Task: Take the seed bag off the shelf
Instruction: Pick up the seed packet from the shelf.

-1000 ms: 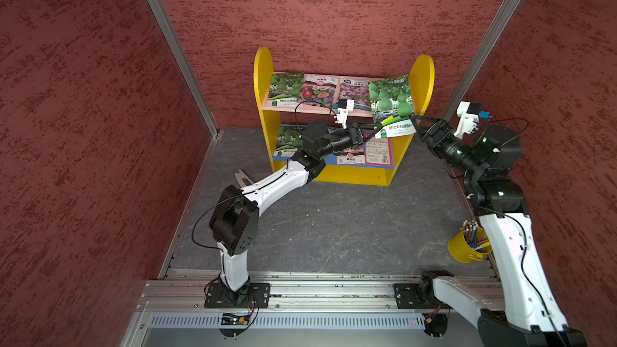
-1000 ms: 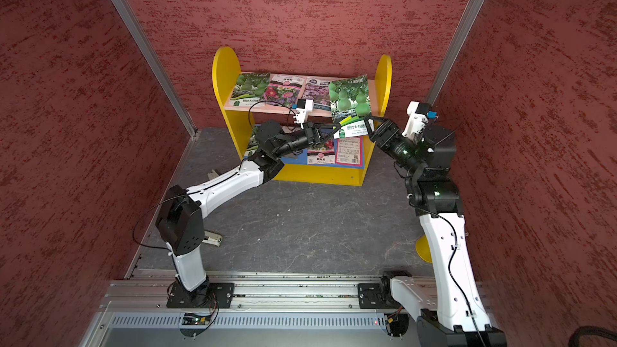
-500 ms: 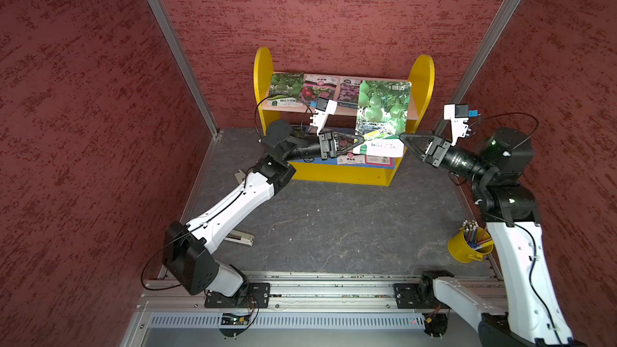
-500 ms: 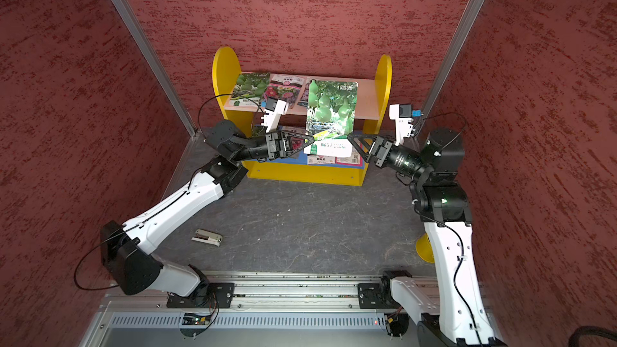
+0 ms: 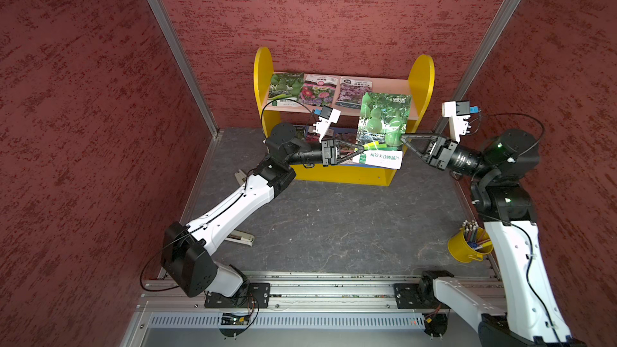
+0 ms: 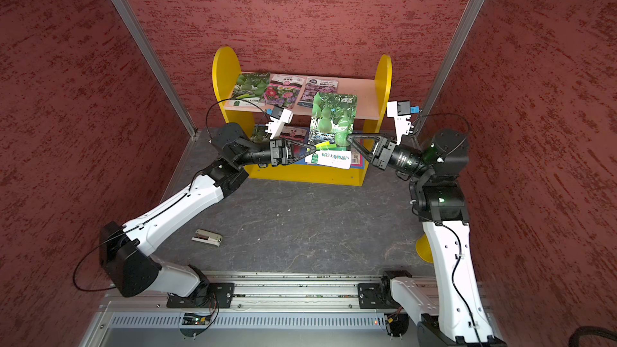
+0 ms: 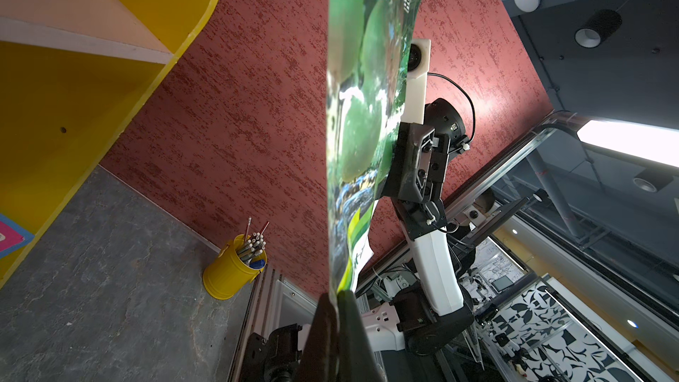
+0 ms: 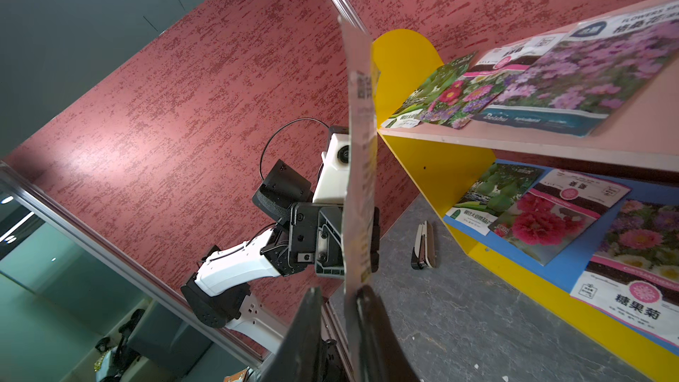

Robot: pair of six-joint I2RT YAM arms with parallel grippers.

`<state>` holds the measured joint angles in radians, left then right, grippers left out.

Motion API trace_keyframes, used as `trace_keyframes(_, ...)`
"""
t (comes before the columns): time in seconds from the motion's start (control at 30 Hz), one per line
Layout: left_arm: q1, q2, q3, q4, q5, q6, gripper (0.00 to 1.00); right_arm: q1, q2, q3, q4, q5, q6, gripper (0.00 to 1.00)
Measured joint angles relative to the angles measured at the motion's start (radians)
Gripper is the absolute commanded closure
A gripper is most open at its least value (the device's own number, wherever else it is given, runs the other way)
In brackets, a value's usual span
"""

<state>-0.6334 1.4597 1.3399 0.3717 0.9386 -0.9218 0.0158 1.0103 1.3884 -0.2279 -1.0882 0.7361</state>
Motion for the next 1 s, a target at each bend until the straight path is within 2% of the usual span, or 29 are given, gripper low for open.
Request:
trace_keyframes(0.07, -0.001, 0.0, 0.0, 0.0, 0.0, 0.0, 1.0, 0.0, 0.005, 0.0, -0.003, 0.001, -0.001, 0.61)
trace_keyframes(0.1, -0.001, 0.0, 0.0, 0.0, 0.0, 0.0, 1.0, 0.0, 0.007, 0.0, -0.004, 0.001, -0.007, 0.62)
trace_keyframes(0.2, -0.005, 0.0, 0.0, 0.0, 0.0, 0.0, 1.0, 0.0, 0.013, 0.0, -0.01, 0.004, -0.022, 0.8)
trace_keyframes(0.37, -0.01, 0.0, -0.002, 0.001, 0.0, 0.0, 1.0, 0.0, 0.026, 0.0, -0.024, 0.012, -0.03, 0.8)
trace_keyframes(0.47, -0.01, 0.0, -0.003, 0.001, 0.0, 0.0, 1.0, 0.0, 0.03, 0.0, -0.029, 0.017, -0.039, 0.95)
trace_keyframes(0.53, -0.01, -0.001, -0.006, 0.002, 0.0, 0.0, 1.0, 0.0, 0.031, 0.0, -0.034, 0.02, -0.039, 1.0)
trace_keyframes(0.57, -0.01, -0.002, -0.008, 0.002, -0.001, 0.001, 0.95, 0.0, 0.031, 0.0, -0.036, 0.021, -0.037, 1.0)
trace_keyframes(0.6, -0.01, -0.003, -0.011, 0.002, -0.001, 0.003, 0.83, 0.0, 0.031, 0.0, -0.039, 0.021, -0.037, 1.0)
trace_keyframes(0.67, -0.007, -0.01, -0.022, -0.005, 0.0, 0.015, 0.49, 0.0, 0.031, 0.0, -0.039, 0.023, -0.035, 1.0)
trace_keyframes(0.77, 0.011, -0.033, -0.05, -0.034, 0.0, 0.025, 0.17, 0.0, 0.027, -0.003, -0.038, 0.035, -0.028, 1.0)
trace_keyframes(0.83, 0.043, -0.062, -0.074, -0.077, 0.0, 0.046, 0.03, 0.0, 0.019, -0.014, -0.04, 0.047, -0.02, 1.0)
trace_keyframes(0.87, 0.063, -0.079, -0.084, -0.105, -0.002, 0.059, 0.0, 0.0, 0.015, -0.02, -0.045, 0.055, -0.019, 1.0)
trace_keyframes(1.0, 0.165, -0.185, -0.107, -0.312, -0.033, 0.159, 0.0, 0.011, -0.01, -0.062, -0.088, 0.103, -0.027, 1.0)
